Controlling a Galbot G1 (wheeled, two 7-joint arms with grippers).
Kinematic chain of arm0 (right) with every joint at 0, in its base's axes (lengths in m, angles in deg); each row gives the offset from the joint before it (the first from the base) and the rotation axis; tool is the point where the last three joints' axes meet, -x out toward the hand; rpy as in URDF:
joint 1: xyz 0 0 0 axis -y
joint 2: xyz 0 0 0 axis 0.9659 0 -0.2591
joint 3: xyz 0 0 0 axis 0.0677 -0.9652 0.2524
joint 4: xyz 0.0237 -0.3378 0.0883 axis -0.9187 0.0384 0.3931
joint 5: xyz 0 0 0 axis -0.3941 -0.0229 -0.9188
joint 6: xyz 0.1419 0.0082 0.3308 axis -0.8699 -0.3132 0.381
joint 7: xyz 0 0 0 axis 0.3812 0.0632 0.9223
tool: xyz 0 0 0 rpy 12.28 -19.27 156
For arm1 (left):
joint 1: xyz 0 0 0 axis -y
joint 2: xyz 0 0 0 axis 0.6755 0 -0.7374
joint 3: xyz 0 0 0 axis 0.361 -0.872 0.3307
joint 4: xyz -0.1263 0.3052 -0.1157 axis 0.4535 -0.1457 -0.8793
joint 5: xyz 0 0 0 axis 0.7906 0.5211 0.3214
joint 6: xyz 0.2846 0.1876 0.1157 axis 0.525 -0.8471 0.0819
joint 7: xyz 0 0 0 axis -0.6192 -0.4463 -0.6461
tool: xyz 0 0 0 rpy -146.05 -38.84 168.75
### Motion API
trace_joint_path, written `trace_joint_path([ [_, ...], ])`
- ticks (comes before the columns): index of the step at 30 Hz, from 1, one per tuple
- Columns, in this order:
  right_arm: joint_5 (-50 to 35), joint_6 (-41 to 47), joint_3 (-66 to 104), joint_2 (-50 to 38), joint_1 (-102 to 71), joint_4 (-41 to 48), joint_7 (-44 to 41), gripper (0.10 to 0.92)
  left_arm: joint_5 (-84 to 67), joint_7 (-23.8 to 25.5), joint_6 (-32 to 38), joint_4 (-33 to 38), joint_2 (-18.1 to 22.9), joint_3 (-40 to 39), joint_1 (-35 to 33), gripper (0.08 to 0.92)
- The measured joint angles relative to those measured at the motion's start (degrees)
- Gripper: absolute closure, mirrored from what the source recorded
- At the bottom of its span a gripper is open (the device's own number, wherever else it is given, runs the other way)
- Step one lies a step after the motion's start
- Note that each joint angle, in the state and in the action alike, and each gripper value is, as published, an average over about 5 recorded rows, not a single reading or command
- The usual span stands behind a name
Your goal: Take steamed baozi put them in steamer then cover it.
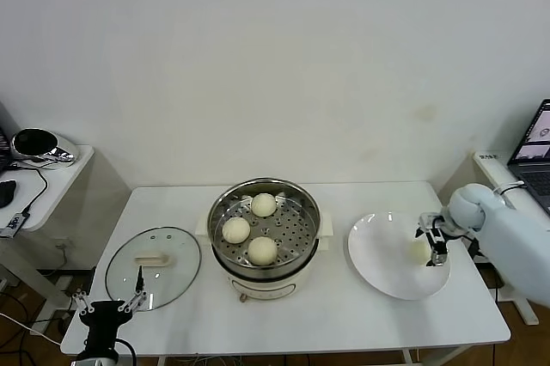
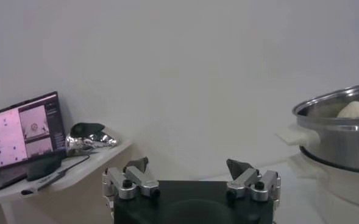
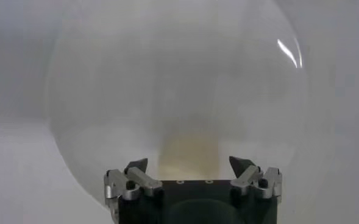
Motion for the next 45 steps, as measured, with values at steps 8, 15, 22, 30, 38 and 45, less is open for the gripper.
trace_joint_path([
  [8,1.2,-0.35,1.05,0.98,-0.29,1.55,0.12,0.363,0.01,-0.01,0.0,0.03,-0.01,-0.03,0.12,0.177],
  [15,0.99,-0.17,0.72,0.5,0.37,1.42,-0.27,0.462,0.01,-0.02,0.0,0.03,-0.04,-0.02,0.24,0.177],
  [22,-3.85,2.14,-2.71,-2.22,3.87,-2.17,-1.15,0.465,-0.11,-0.04,-0.04,0.01,-0.17,0.0,0.49,0.177],
  [30,-14.87,8.08,-13.91,-6.87,16.64,-10.92,-1.46,0.457,-0.16,-0.04,-0.26,-0.23,-0.53,-0.62,1.14,0.177],
  [38,-29.67,15.6,-30.57,-5.32,36.67,-20.27,1.09,0.449,-0.49,0.07,-0.77,-0.48,-1.11,-1.8,1.93,0.177],
  [45,-42.88,22.65,-40.4,1.66,48.13,-25.17,5.47,0.448,-0.93,0.08,-0.56,-1.07,-1.62,-2.2,1.72,0.177],
])
